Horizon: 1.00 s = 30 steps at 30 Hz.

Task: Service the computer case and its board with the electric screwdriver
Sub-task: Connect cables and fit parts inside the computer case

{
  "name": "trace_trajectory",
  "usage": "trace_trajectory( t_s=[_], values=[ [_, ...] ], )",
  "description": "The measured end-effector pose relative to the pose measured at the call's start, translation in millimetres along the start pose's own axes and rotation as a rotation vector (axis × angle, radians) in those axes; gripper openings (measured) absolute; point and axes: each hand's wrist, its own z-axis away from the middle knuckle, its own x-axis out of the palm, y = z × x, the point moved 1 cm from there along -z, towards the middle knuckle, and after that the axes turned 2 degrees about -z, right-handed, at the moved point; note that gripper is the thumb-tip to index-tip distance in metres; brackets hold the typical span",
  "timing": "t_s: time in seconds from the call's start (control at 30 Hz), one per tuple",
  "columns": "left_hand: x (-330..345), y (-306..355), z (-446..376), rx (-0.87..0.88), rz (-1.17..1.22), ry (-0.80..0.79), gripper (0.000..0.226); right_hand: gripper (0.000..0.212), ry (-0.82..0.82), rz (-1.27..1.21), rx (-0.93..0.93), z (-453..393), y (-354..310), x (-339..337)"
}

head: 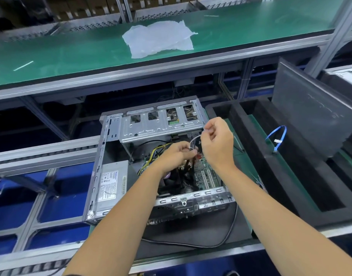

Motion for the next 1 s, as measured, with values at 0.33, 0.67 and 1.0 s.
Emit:
trace_trajectory(
  t_s=[0.33,0.67,1.0],
  values=[
    [-40.3,5.2,12.4,-0.025,0.154,0.556,0.035,0.016,-0.648,0.280,-0.479,25.6,-12.0,21.7],
    [-85.9,-1.7,41.1,0.008,0.084,0.727,0.037,0.034,-0.718,0.132,-0.131,-4.0,-19.5,41.5],
    [-101.7,43.5,45.3,0.184,0.044,0.637,0.030,0.048,-0.644,0.341,-0.200,-16.8,-73.9,67.4]
  ],
)
